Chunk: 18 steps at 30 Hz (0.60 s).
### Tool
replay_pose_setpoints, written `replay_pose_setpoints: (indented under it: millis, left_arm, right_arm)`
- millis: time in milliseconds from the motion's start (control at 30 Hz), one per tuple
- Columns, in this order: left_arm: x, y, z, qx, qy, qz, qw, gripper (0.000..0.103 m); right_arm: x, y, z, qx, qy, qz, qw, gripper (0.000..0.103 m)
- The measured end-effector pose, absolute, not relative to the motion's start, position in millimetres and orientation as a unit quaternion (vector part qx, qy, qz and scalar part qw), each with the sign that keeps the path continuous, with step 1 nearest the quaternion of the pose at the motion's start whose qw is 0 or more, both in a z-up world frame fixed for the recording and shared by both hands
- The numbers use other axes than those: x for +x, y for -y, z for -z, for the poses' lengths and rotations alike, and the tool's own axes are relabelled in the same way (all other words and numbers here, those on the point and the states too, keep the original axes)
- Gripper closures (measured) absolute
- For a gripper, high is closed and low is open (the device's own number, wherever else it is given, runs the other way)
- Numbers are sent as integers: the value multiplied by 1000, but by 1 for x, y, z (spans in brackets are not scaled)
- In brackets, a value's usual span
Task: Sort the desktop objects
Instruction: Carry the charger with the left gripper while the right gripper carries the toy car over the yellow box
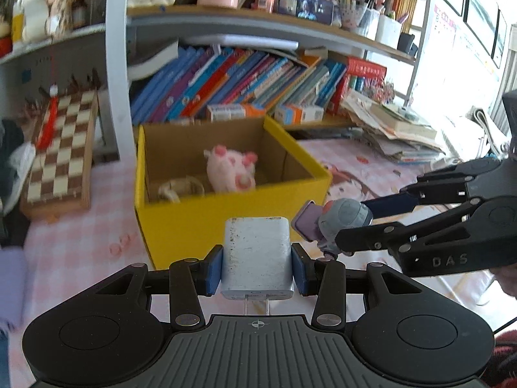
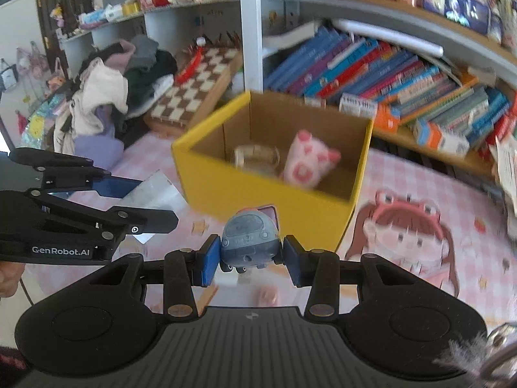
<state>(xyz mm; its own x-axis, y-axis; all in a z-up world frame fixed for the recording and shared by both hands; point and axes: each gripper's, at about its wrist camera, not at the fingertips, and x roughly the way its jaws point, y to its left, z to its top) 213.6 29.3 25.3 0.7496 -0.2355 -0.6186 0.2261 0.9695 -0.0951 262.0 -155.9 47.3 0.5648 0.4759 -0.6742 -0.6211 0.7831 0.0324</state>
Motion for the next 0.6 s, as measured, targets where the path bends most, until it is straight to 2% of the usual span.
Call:
replay_pose_setpoints:
  millis: [333, 600]
  left_arm:
    - [272, -30, -45, 26, -308, 92, 947, 61]
    - [316, -31, -31, 50, -329, 71, 940, 61]
  right_arm:
    - [333, 153, -75, -131, -300, -320, 889, 63]
    - [389, 130, -54, -161, -318, -324, 876, 63]
